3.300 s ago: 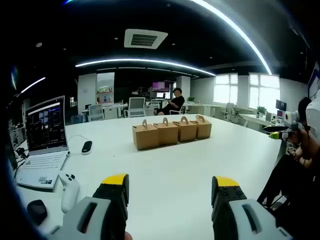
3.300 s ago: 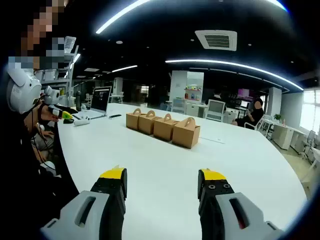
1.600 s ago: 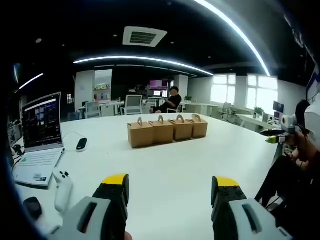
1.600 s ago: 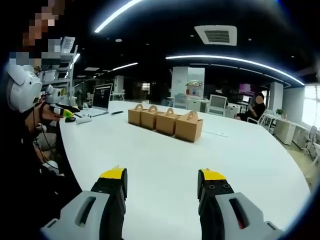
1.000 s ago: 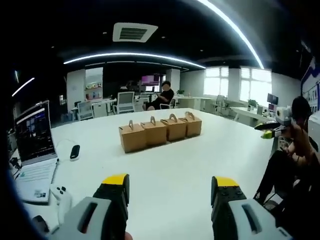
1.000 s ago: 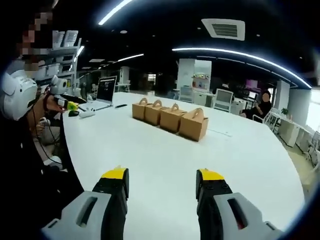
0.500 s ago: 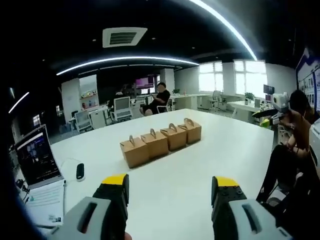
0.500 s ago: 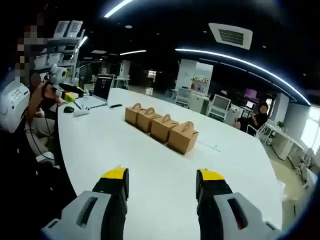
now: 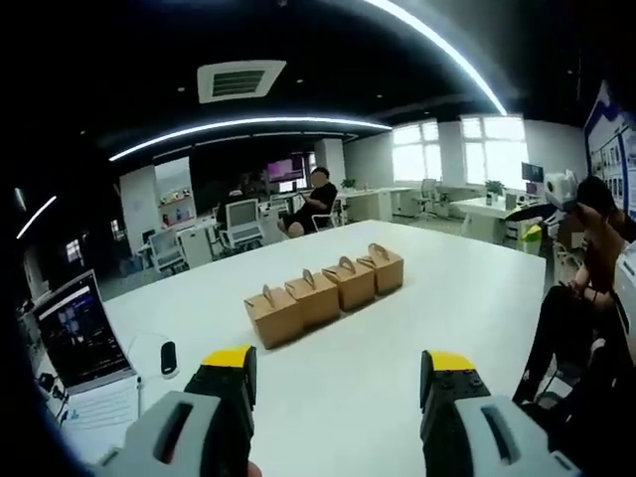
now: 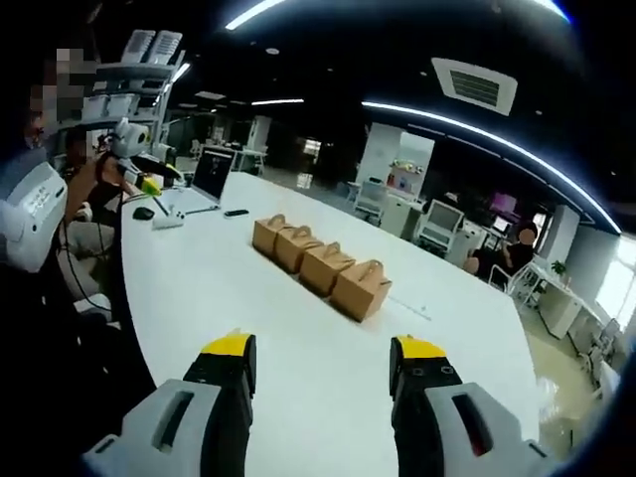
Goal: Pick up one paper box from the group, open the paper box, and remove the item inside
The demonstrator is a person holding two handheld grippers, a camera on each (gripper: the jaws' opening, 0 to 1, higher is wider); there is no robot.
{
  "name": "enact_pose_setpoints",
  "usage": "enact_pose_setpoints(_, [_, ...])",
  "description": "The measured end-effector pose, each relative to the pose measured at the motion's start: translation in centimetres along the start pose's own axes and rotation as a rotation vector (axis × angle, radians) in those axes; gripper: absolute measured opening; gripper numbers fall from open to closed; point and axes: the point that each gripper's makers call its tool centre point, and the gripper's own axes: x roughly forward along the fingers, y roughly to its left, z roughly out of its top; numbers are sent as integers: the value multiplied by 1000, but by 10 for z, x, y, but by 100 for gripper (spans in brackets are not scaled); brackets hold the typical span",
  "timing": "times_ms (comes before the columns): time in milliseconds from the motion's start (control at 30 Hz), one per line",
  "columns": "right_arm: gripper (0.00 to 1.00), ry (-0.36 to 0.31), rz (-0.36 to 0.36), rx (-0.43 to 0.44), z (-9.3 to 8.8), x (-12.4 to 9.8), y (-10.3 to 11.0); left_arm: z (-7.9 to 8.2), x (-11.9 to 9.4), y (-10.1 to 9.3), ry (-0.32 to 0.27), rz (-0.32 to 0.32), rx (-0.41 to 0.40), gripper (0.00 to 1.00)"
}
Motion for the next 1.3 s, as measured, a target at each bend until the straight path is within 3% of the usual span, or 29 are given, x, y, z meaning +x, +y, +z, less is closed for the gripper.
enact_pose_setpoints(333, [55,7,28,-9,-3,8,-2,-5,-1,-3,-1,2,-3,67])
enact_pose_setpoints(767, [53,23,74,-15,6,48,-3,-22,2,-6,10,-3,-10,67])
enact_pose_setpoints(933, [52,30,90,-15,12,72,-8,-27,-2,-5,6,-1,-8,67])
enact_pose_setpoints(1300, [50,91,129,-34,15,150,-18,-45,-12,4,-4,24,-17,66])
